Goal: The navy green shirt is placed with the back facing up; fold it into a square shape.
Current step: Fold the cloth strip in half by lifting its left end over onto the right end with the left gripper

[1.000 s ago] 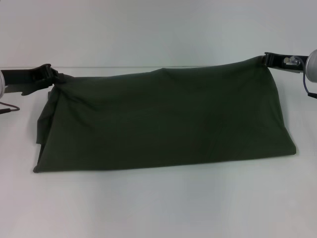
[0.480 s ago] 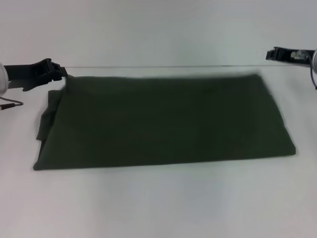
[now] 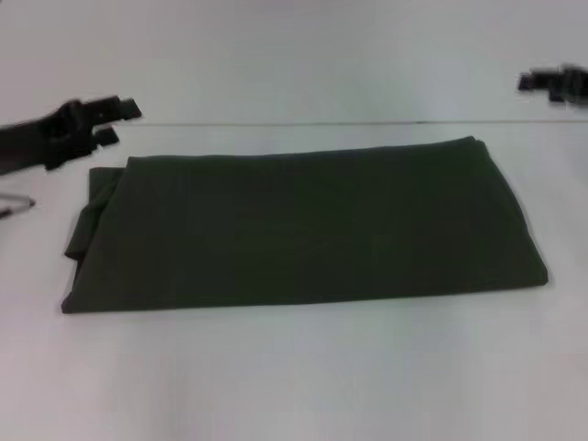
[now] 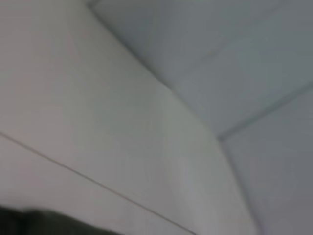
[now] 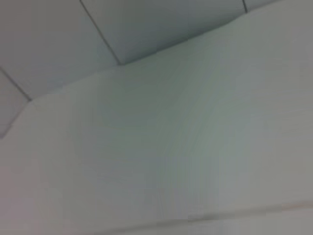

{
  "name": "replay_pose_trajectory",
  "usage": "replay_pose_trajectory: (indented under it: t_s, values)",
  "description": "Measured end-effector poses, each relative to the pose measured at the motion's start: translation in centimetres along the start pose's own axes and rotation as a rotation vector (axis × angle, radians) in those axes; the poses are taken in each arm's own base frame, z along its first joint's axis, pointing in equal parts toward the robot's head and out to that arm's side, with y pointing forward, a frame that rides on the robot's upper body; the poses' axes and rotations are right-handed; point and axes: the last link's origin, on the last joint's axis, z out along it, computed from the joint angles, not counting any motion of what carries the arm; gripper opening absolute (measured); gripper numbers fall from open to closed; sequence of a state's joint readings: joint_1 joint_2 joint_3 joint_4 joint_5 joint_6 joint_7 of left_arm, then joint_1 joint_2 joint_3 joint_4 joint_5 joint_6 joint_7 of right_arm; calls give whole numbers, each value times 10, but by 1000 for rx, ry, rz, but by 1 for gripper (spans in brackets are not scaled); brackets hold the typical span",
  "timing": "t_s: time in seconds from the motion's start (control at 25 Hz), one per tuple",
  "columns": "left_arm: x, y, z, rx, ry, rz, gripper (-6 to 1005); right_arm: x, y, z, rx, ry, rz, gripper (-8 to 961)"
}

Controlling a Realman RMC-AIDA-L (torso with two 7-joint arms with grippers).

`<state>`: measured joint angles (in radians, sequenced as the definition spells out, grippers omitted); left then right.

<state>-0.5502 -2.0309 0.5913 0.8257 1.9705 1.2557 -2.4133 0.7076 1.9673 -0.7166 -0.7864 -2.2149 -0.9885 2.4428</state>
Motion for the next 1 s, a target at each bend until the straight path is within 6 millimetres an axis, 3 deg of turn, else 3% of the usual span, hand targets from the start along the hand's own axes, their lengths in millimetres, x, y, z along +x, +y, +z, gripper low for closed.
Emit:
replay_pose_trajectory:
  t_s: [0.08, 0.16, 0.2, 0.4, 0.68, 1.0]
  values:
    - [-16, -3, -14, -78, -21, -32, 477, 20, -10, -15, -60, -3, 73, 474]
    - [-32, -14, -28, -115, -27, -111, 706, 45, -21, -29, -133, -26, 144, 642]
    - [-41, -21, -34, -119, -24, -162, 738, 57, -25, -34, -163, -39, 169, 726]
    - [-73, -46, -52, -83, -24, -333, 900, 96, -39, -56, -275, -101, 284, 753]
    - [-103, -73, -68, 13, 15, -525, 901, 103, -41, -59, -302, -95, 296, 759]
    - [-119, -91, -82, 90, 64, -659, 900, 100, -37, -57, -320, -94, 282, 758]
